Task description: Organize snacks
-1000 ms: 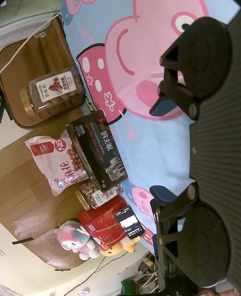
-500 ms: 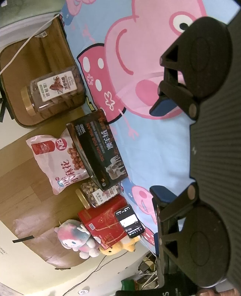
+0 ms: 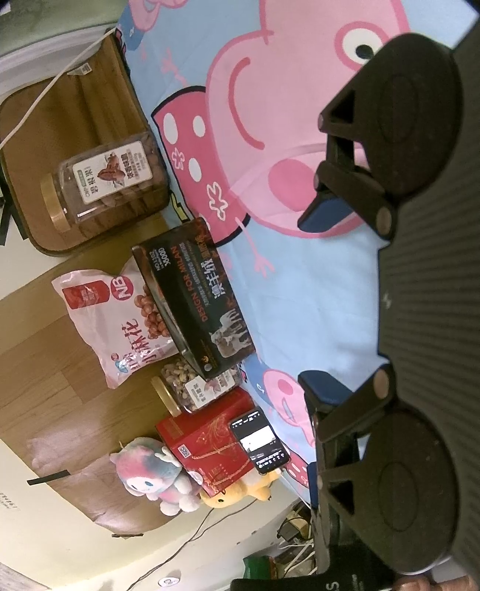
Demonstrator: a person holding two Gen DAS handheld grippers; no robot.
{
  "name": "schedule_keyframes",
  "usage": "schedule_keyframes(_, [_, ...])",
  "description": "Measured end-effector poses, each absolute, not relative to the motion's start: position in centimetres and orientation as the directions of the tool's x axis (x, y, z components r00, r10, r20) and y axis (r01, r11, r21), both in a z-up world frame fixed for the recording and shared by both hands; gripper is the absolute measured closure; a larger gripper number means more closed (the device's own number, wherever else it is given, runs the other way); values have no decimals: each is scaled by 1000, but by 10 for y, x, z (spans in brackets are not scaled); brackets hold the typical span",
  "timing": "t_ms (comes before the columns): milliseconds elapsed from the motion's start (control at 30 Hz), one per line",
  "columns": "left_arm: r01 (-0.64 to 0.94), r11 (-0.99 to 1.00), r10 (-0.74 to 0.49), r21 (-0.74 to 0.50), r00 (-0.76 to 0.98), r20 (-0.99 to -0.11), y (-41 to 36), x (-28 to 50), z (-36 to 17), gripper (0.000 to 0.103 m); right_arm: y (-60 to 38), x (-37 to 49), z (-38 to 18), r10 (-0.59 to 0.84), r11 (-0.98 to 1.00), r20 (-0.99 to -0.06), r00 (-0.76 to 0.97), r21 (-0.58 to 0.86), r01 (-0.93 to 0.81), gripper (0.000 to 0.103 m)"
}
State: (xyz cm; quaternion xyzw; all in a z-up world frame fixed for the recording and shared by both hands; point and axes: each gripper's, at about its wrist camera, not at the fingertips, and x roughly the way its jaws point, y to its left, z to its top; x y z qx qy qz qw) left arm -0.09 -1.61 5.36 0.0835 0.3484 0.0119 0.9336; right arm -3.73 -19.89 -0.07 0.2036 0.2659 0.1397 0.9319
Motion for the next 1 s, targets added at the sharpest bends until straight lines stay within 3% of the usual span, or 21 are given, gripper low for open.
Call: schedule_keyframes(1000, [39,986,81,162,737,-671,-11,2,47,0,-199,-37,-1,370,877,-437,820,455,-153,19])
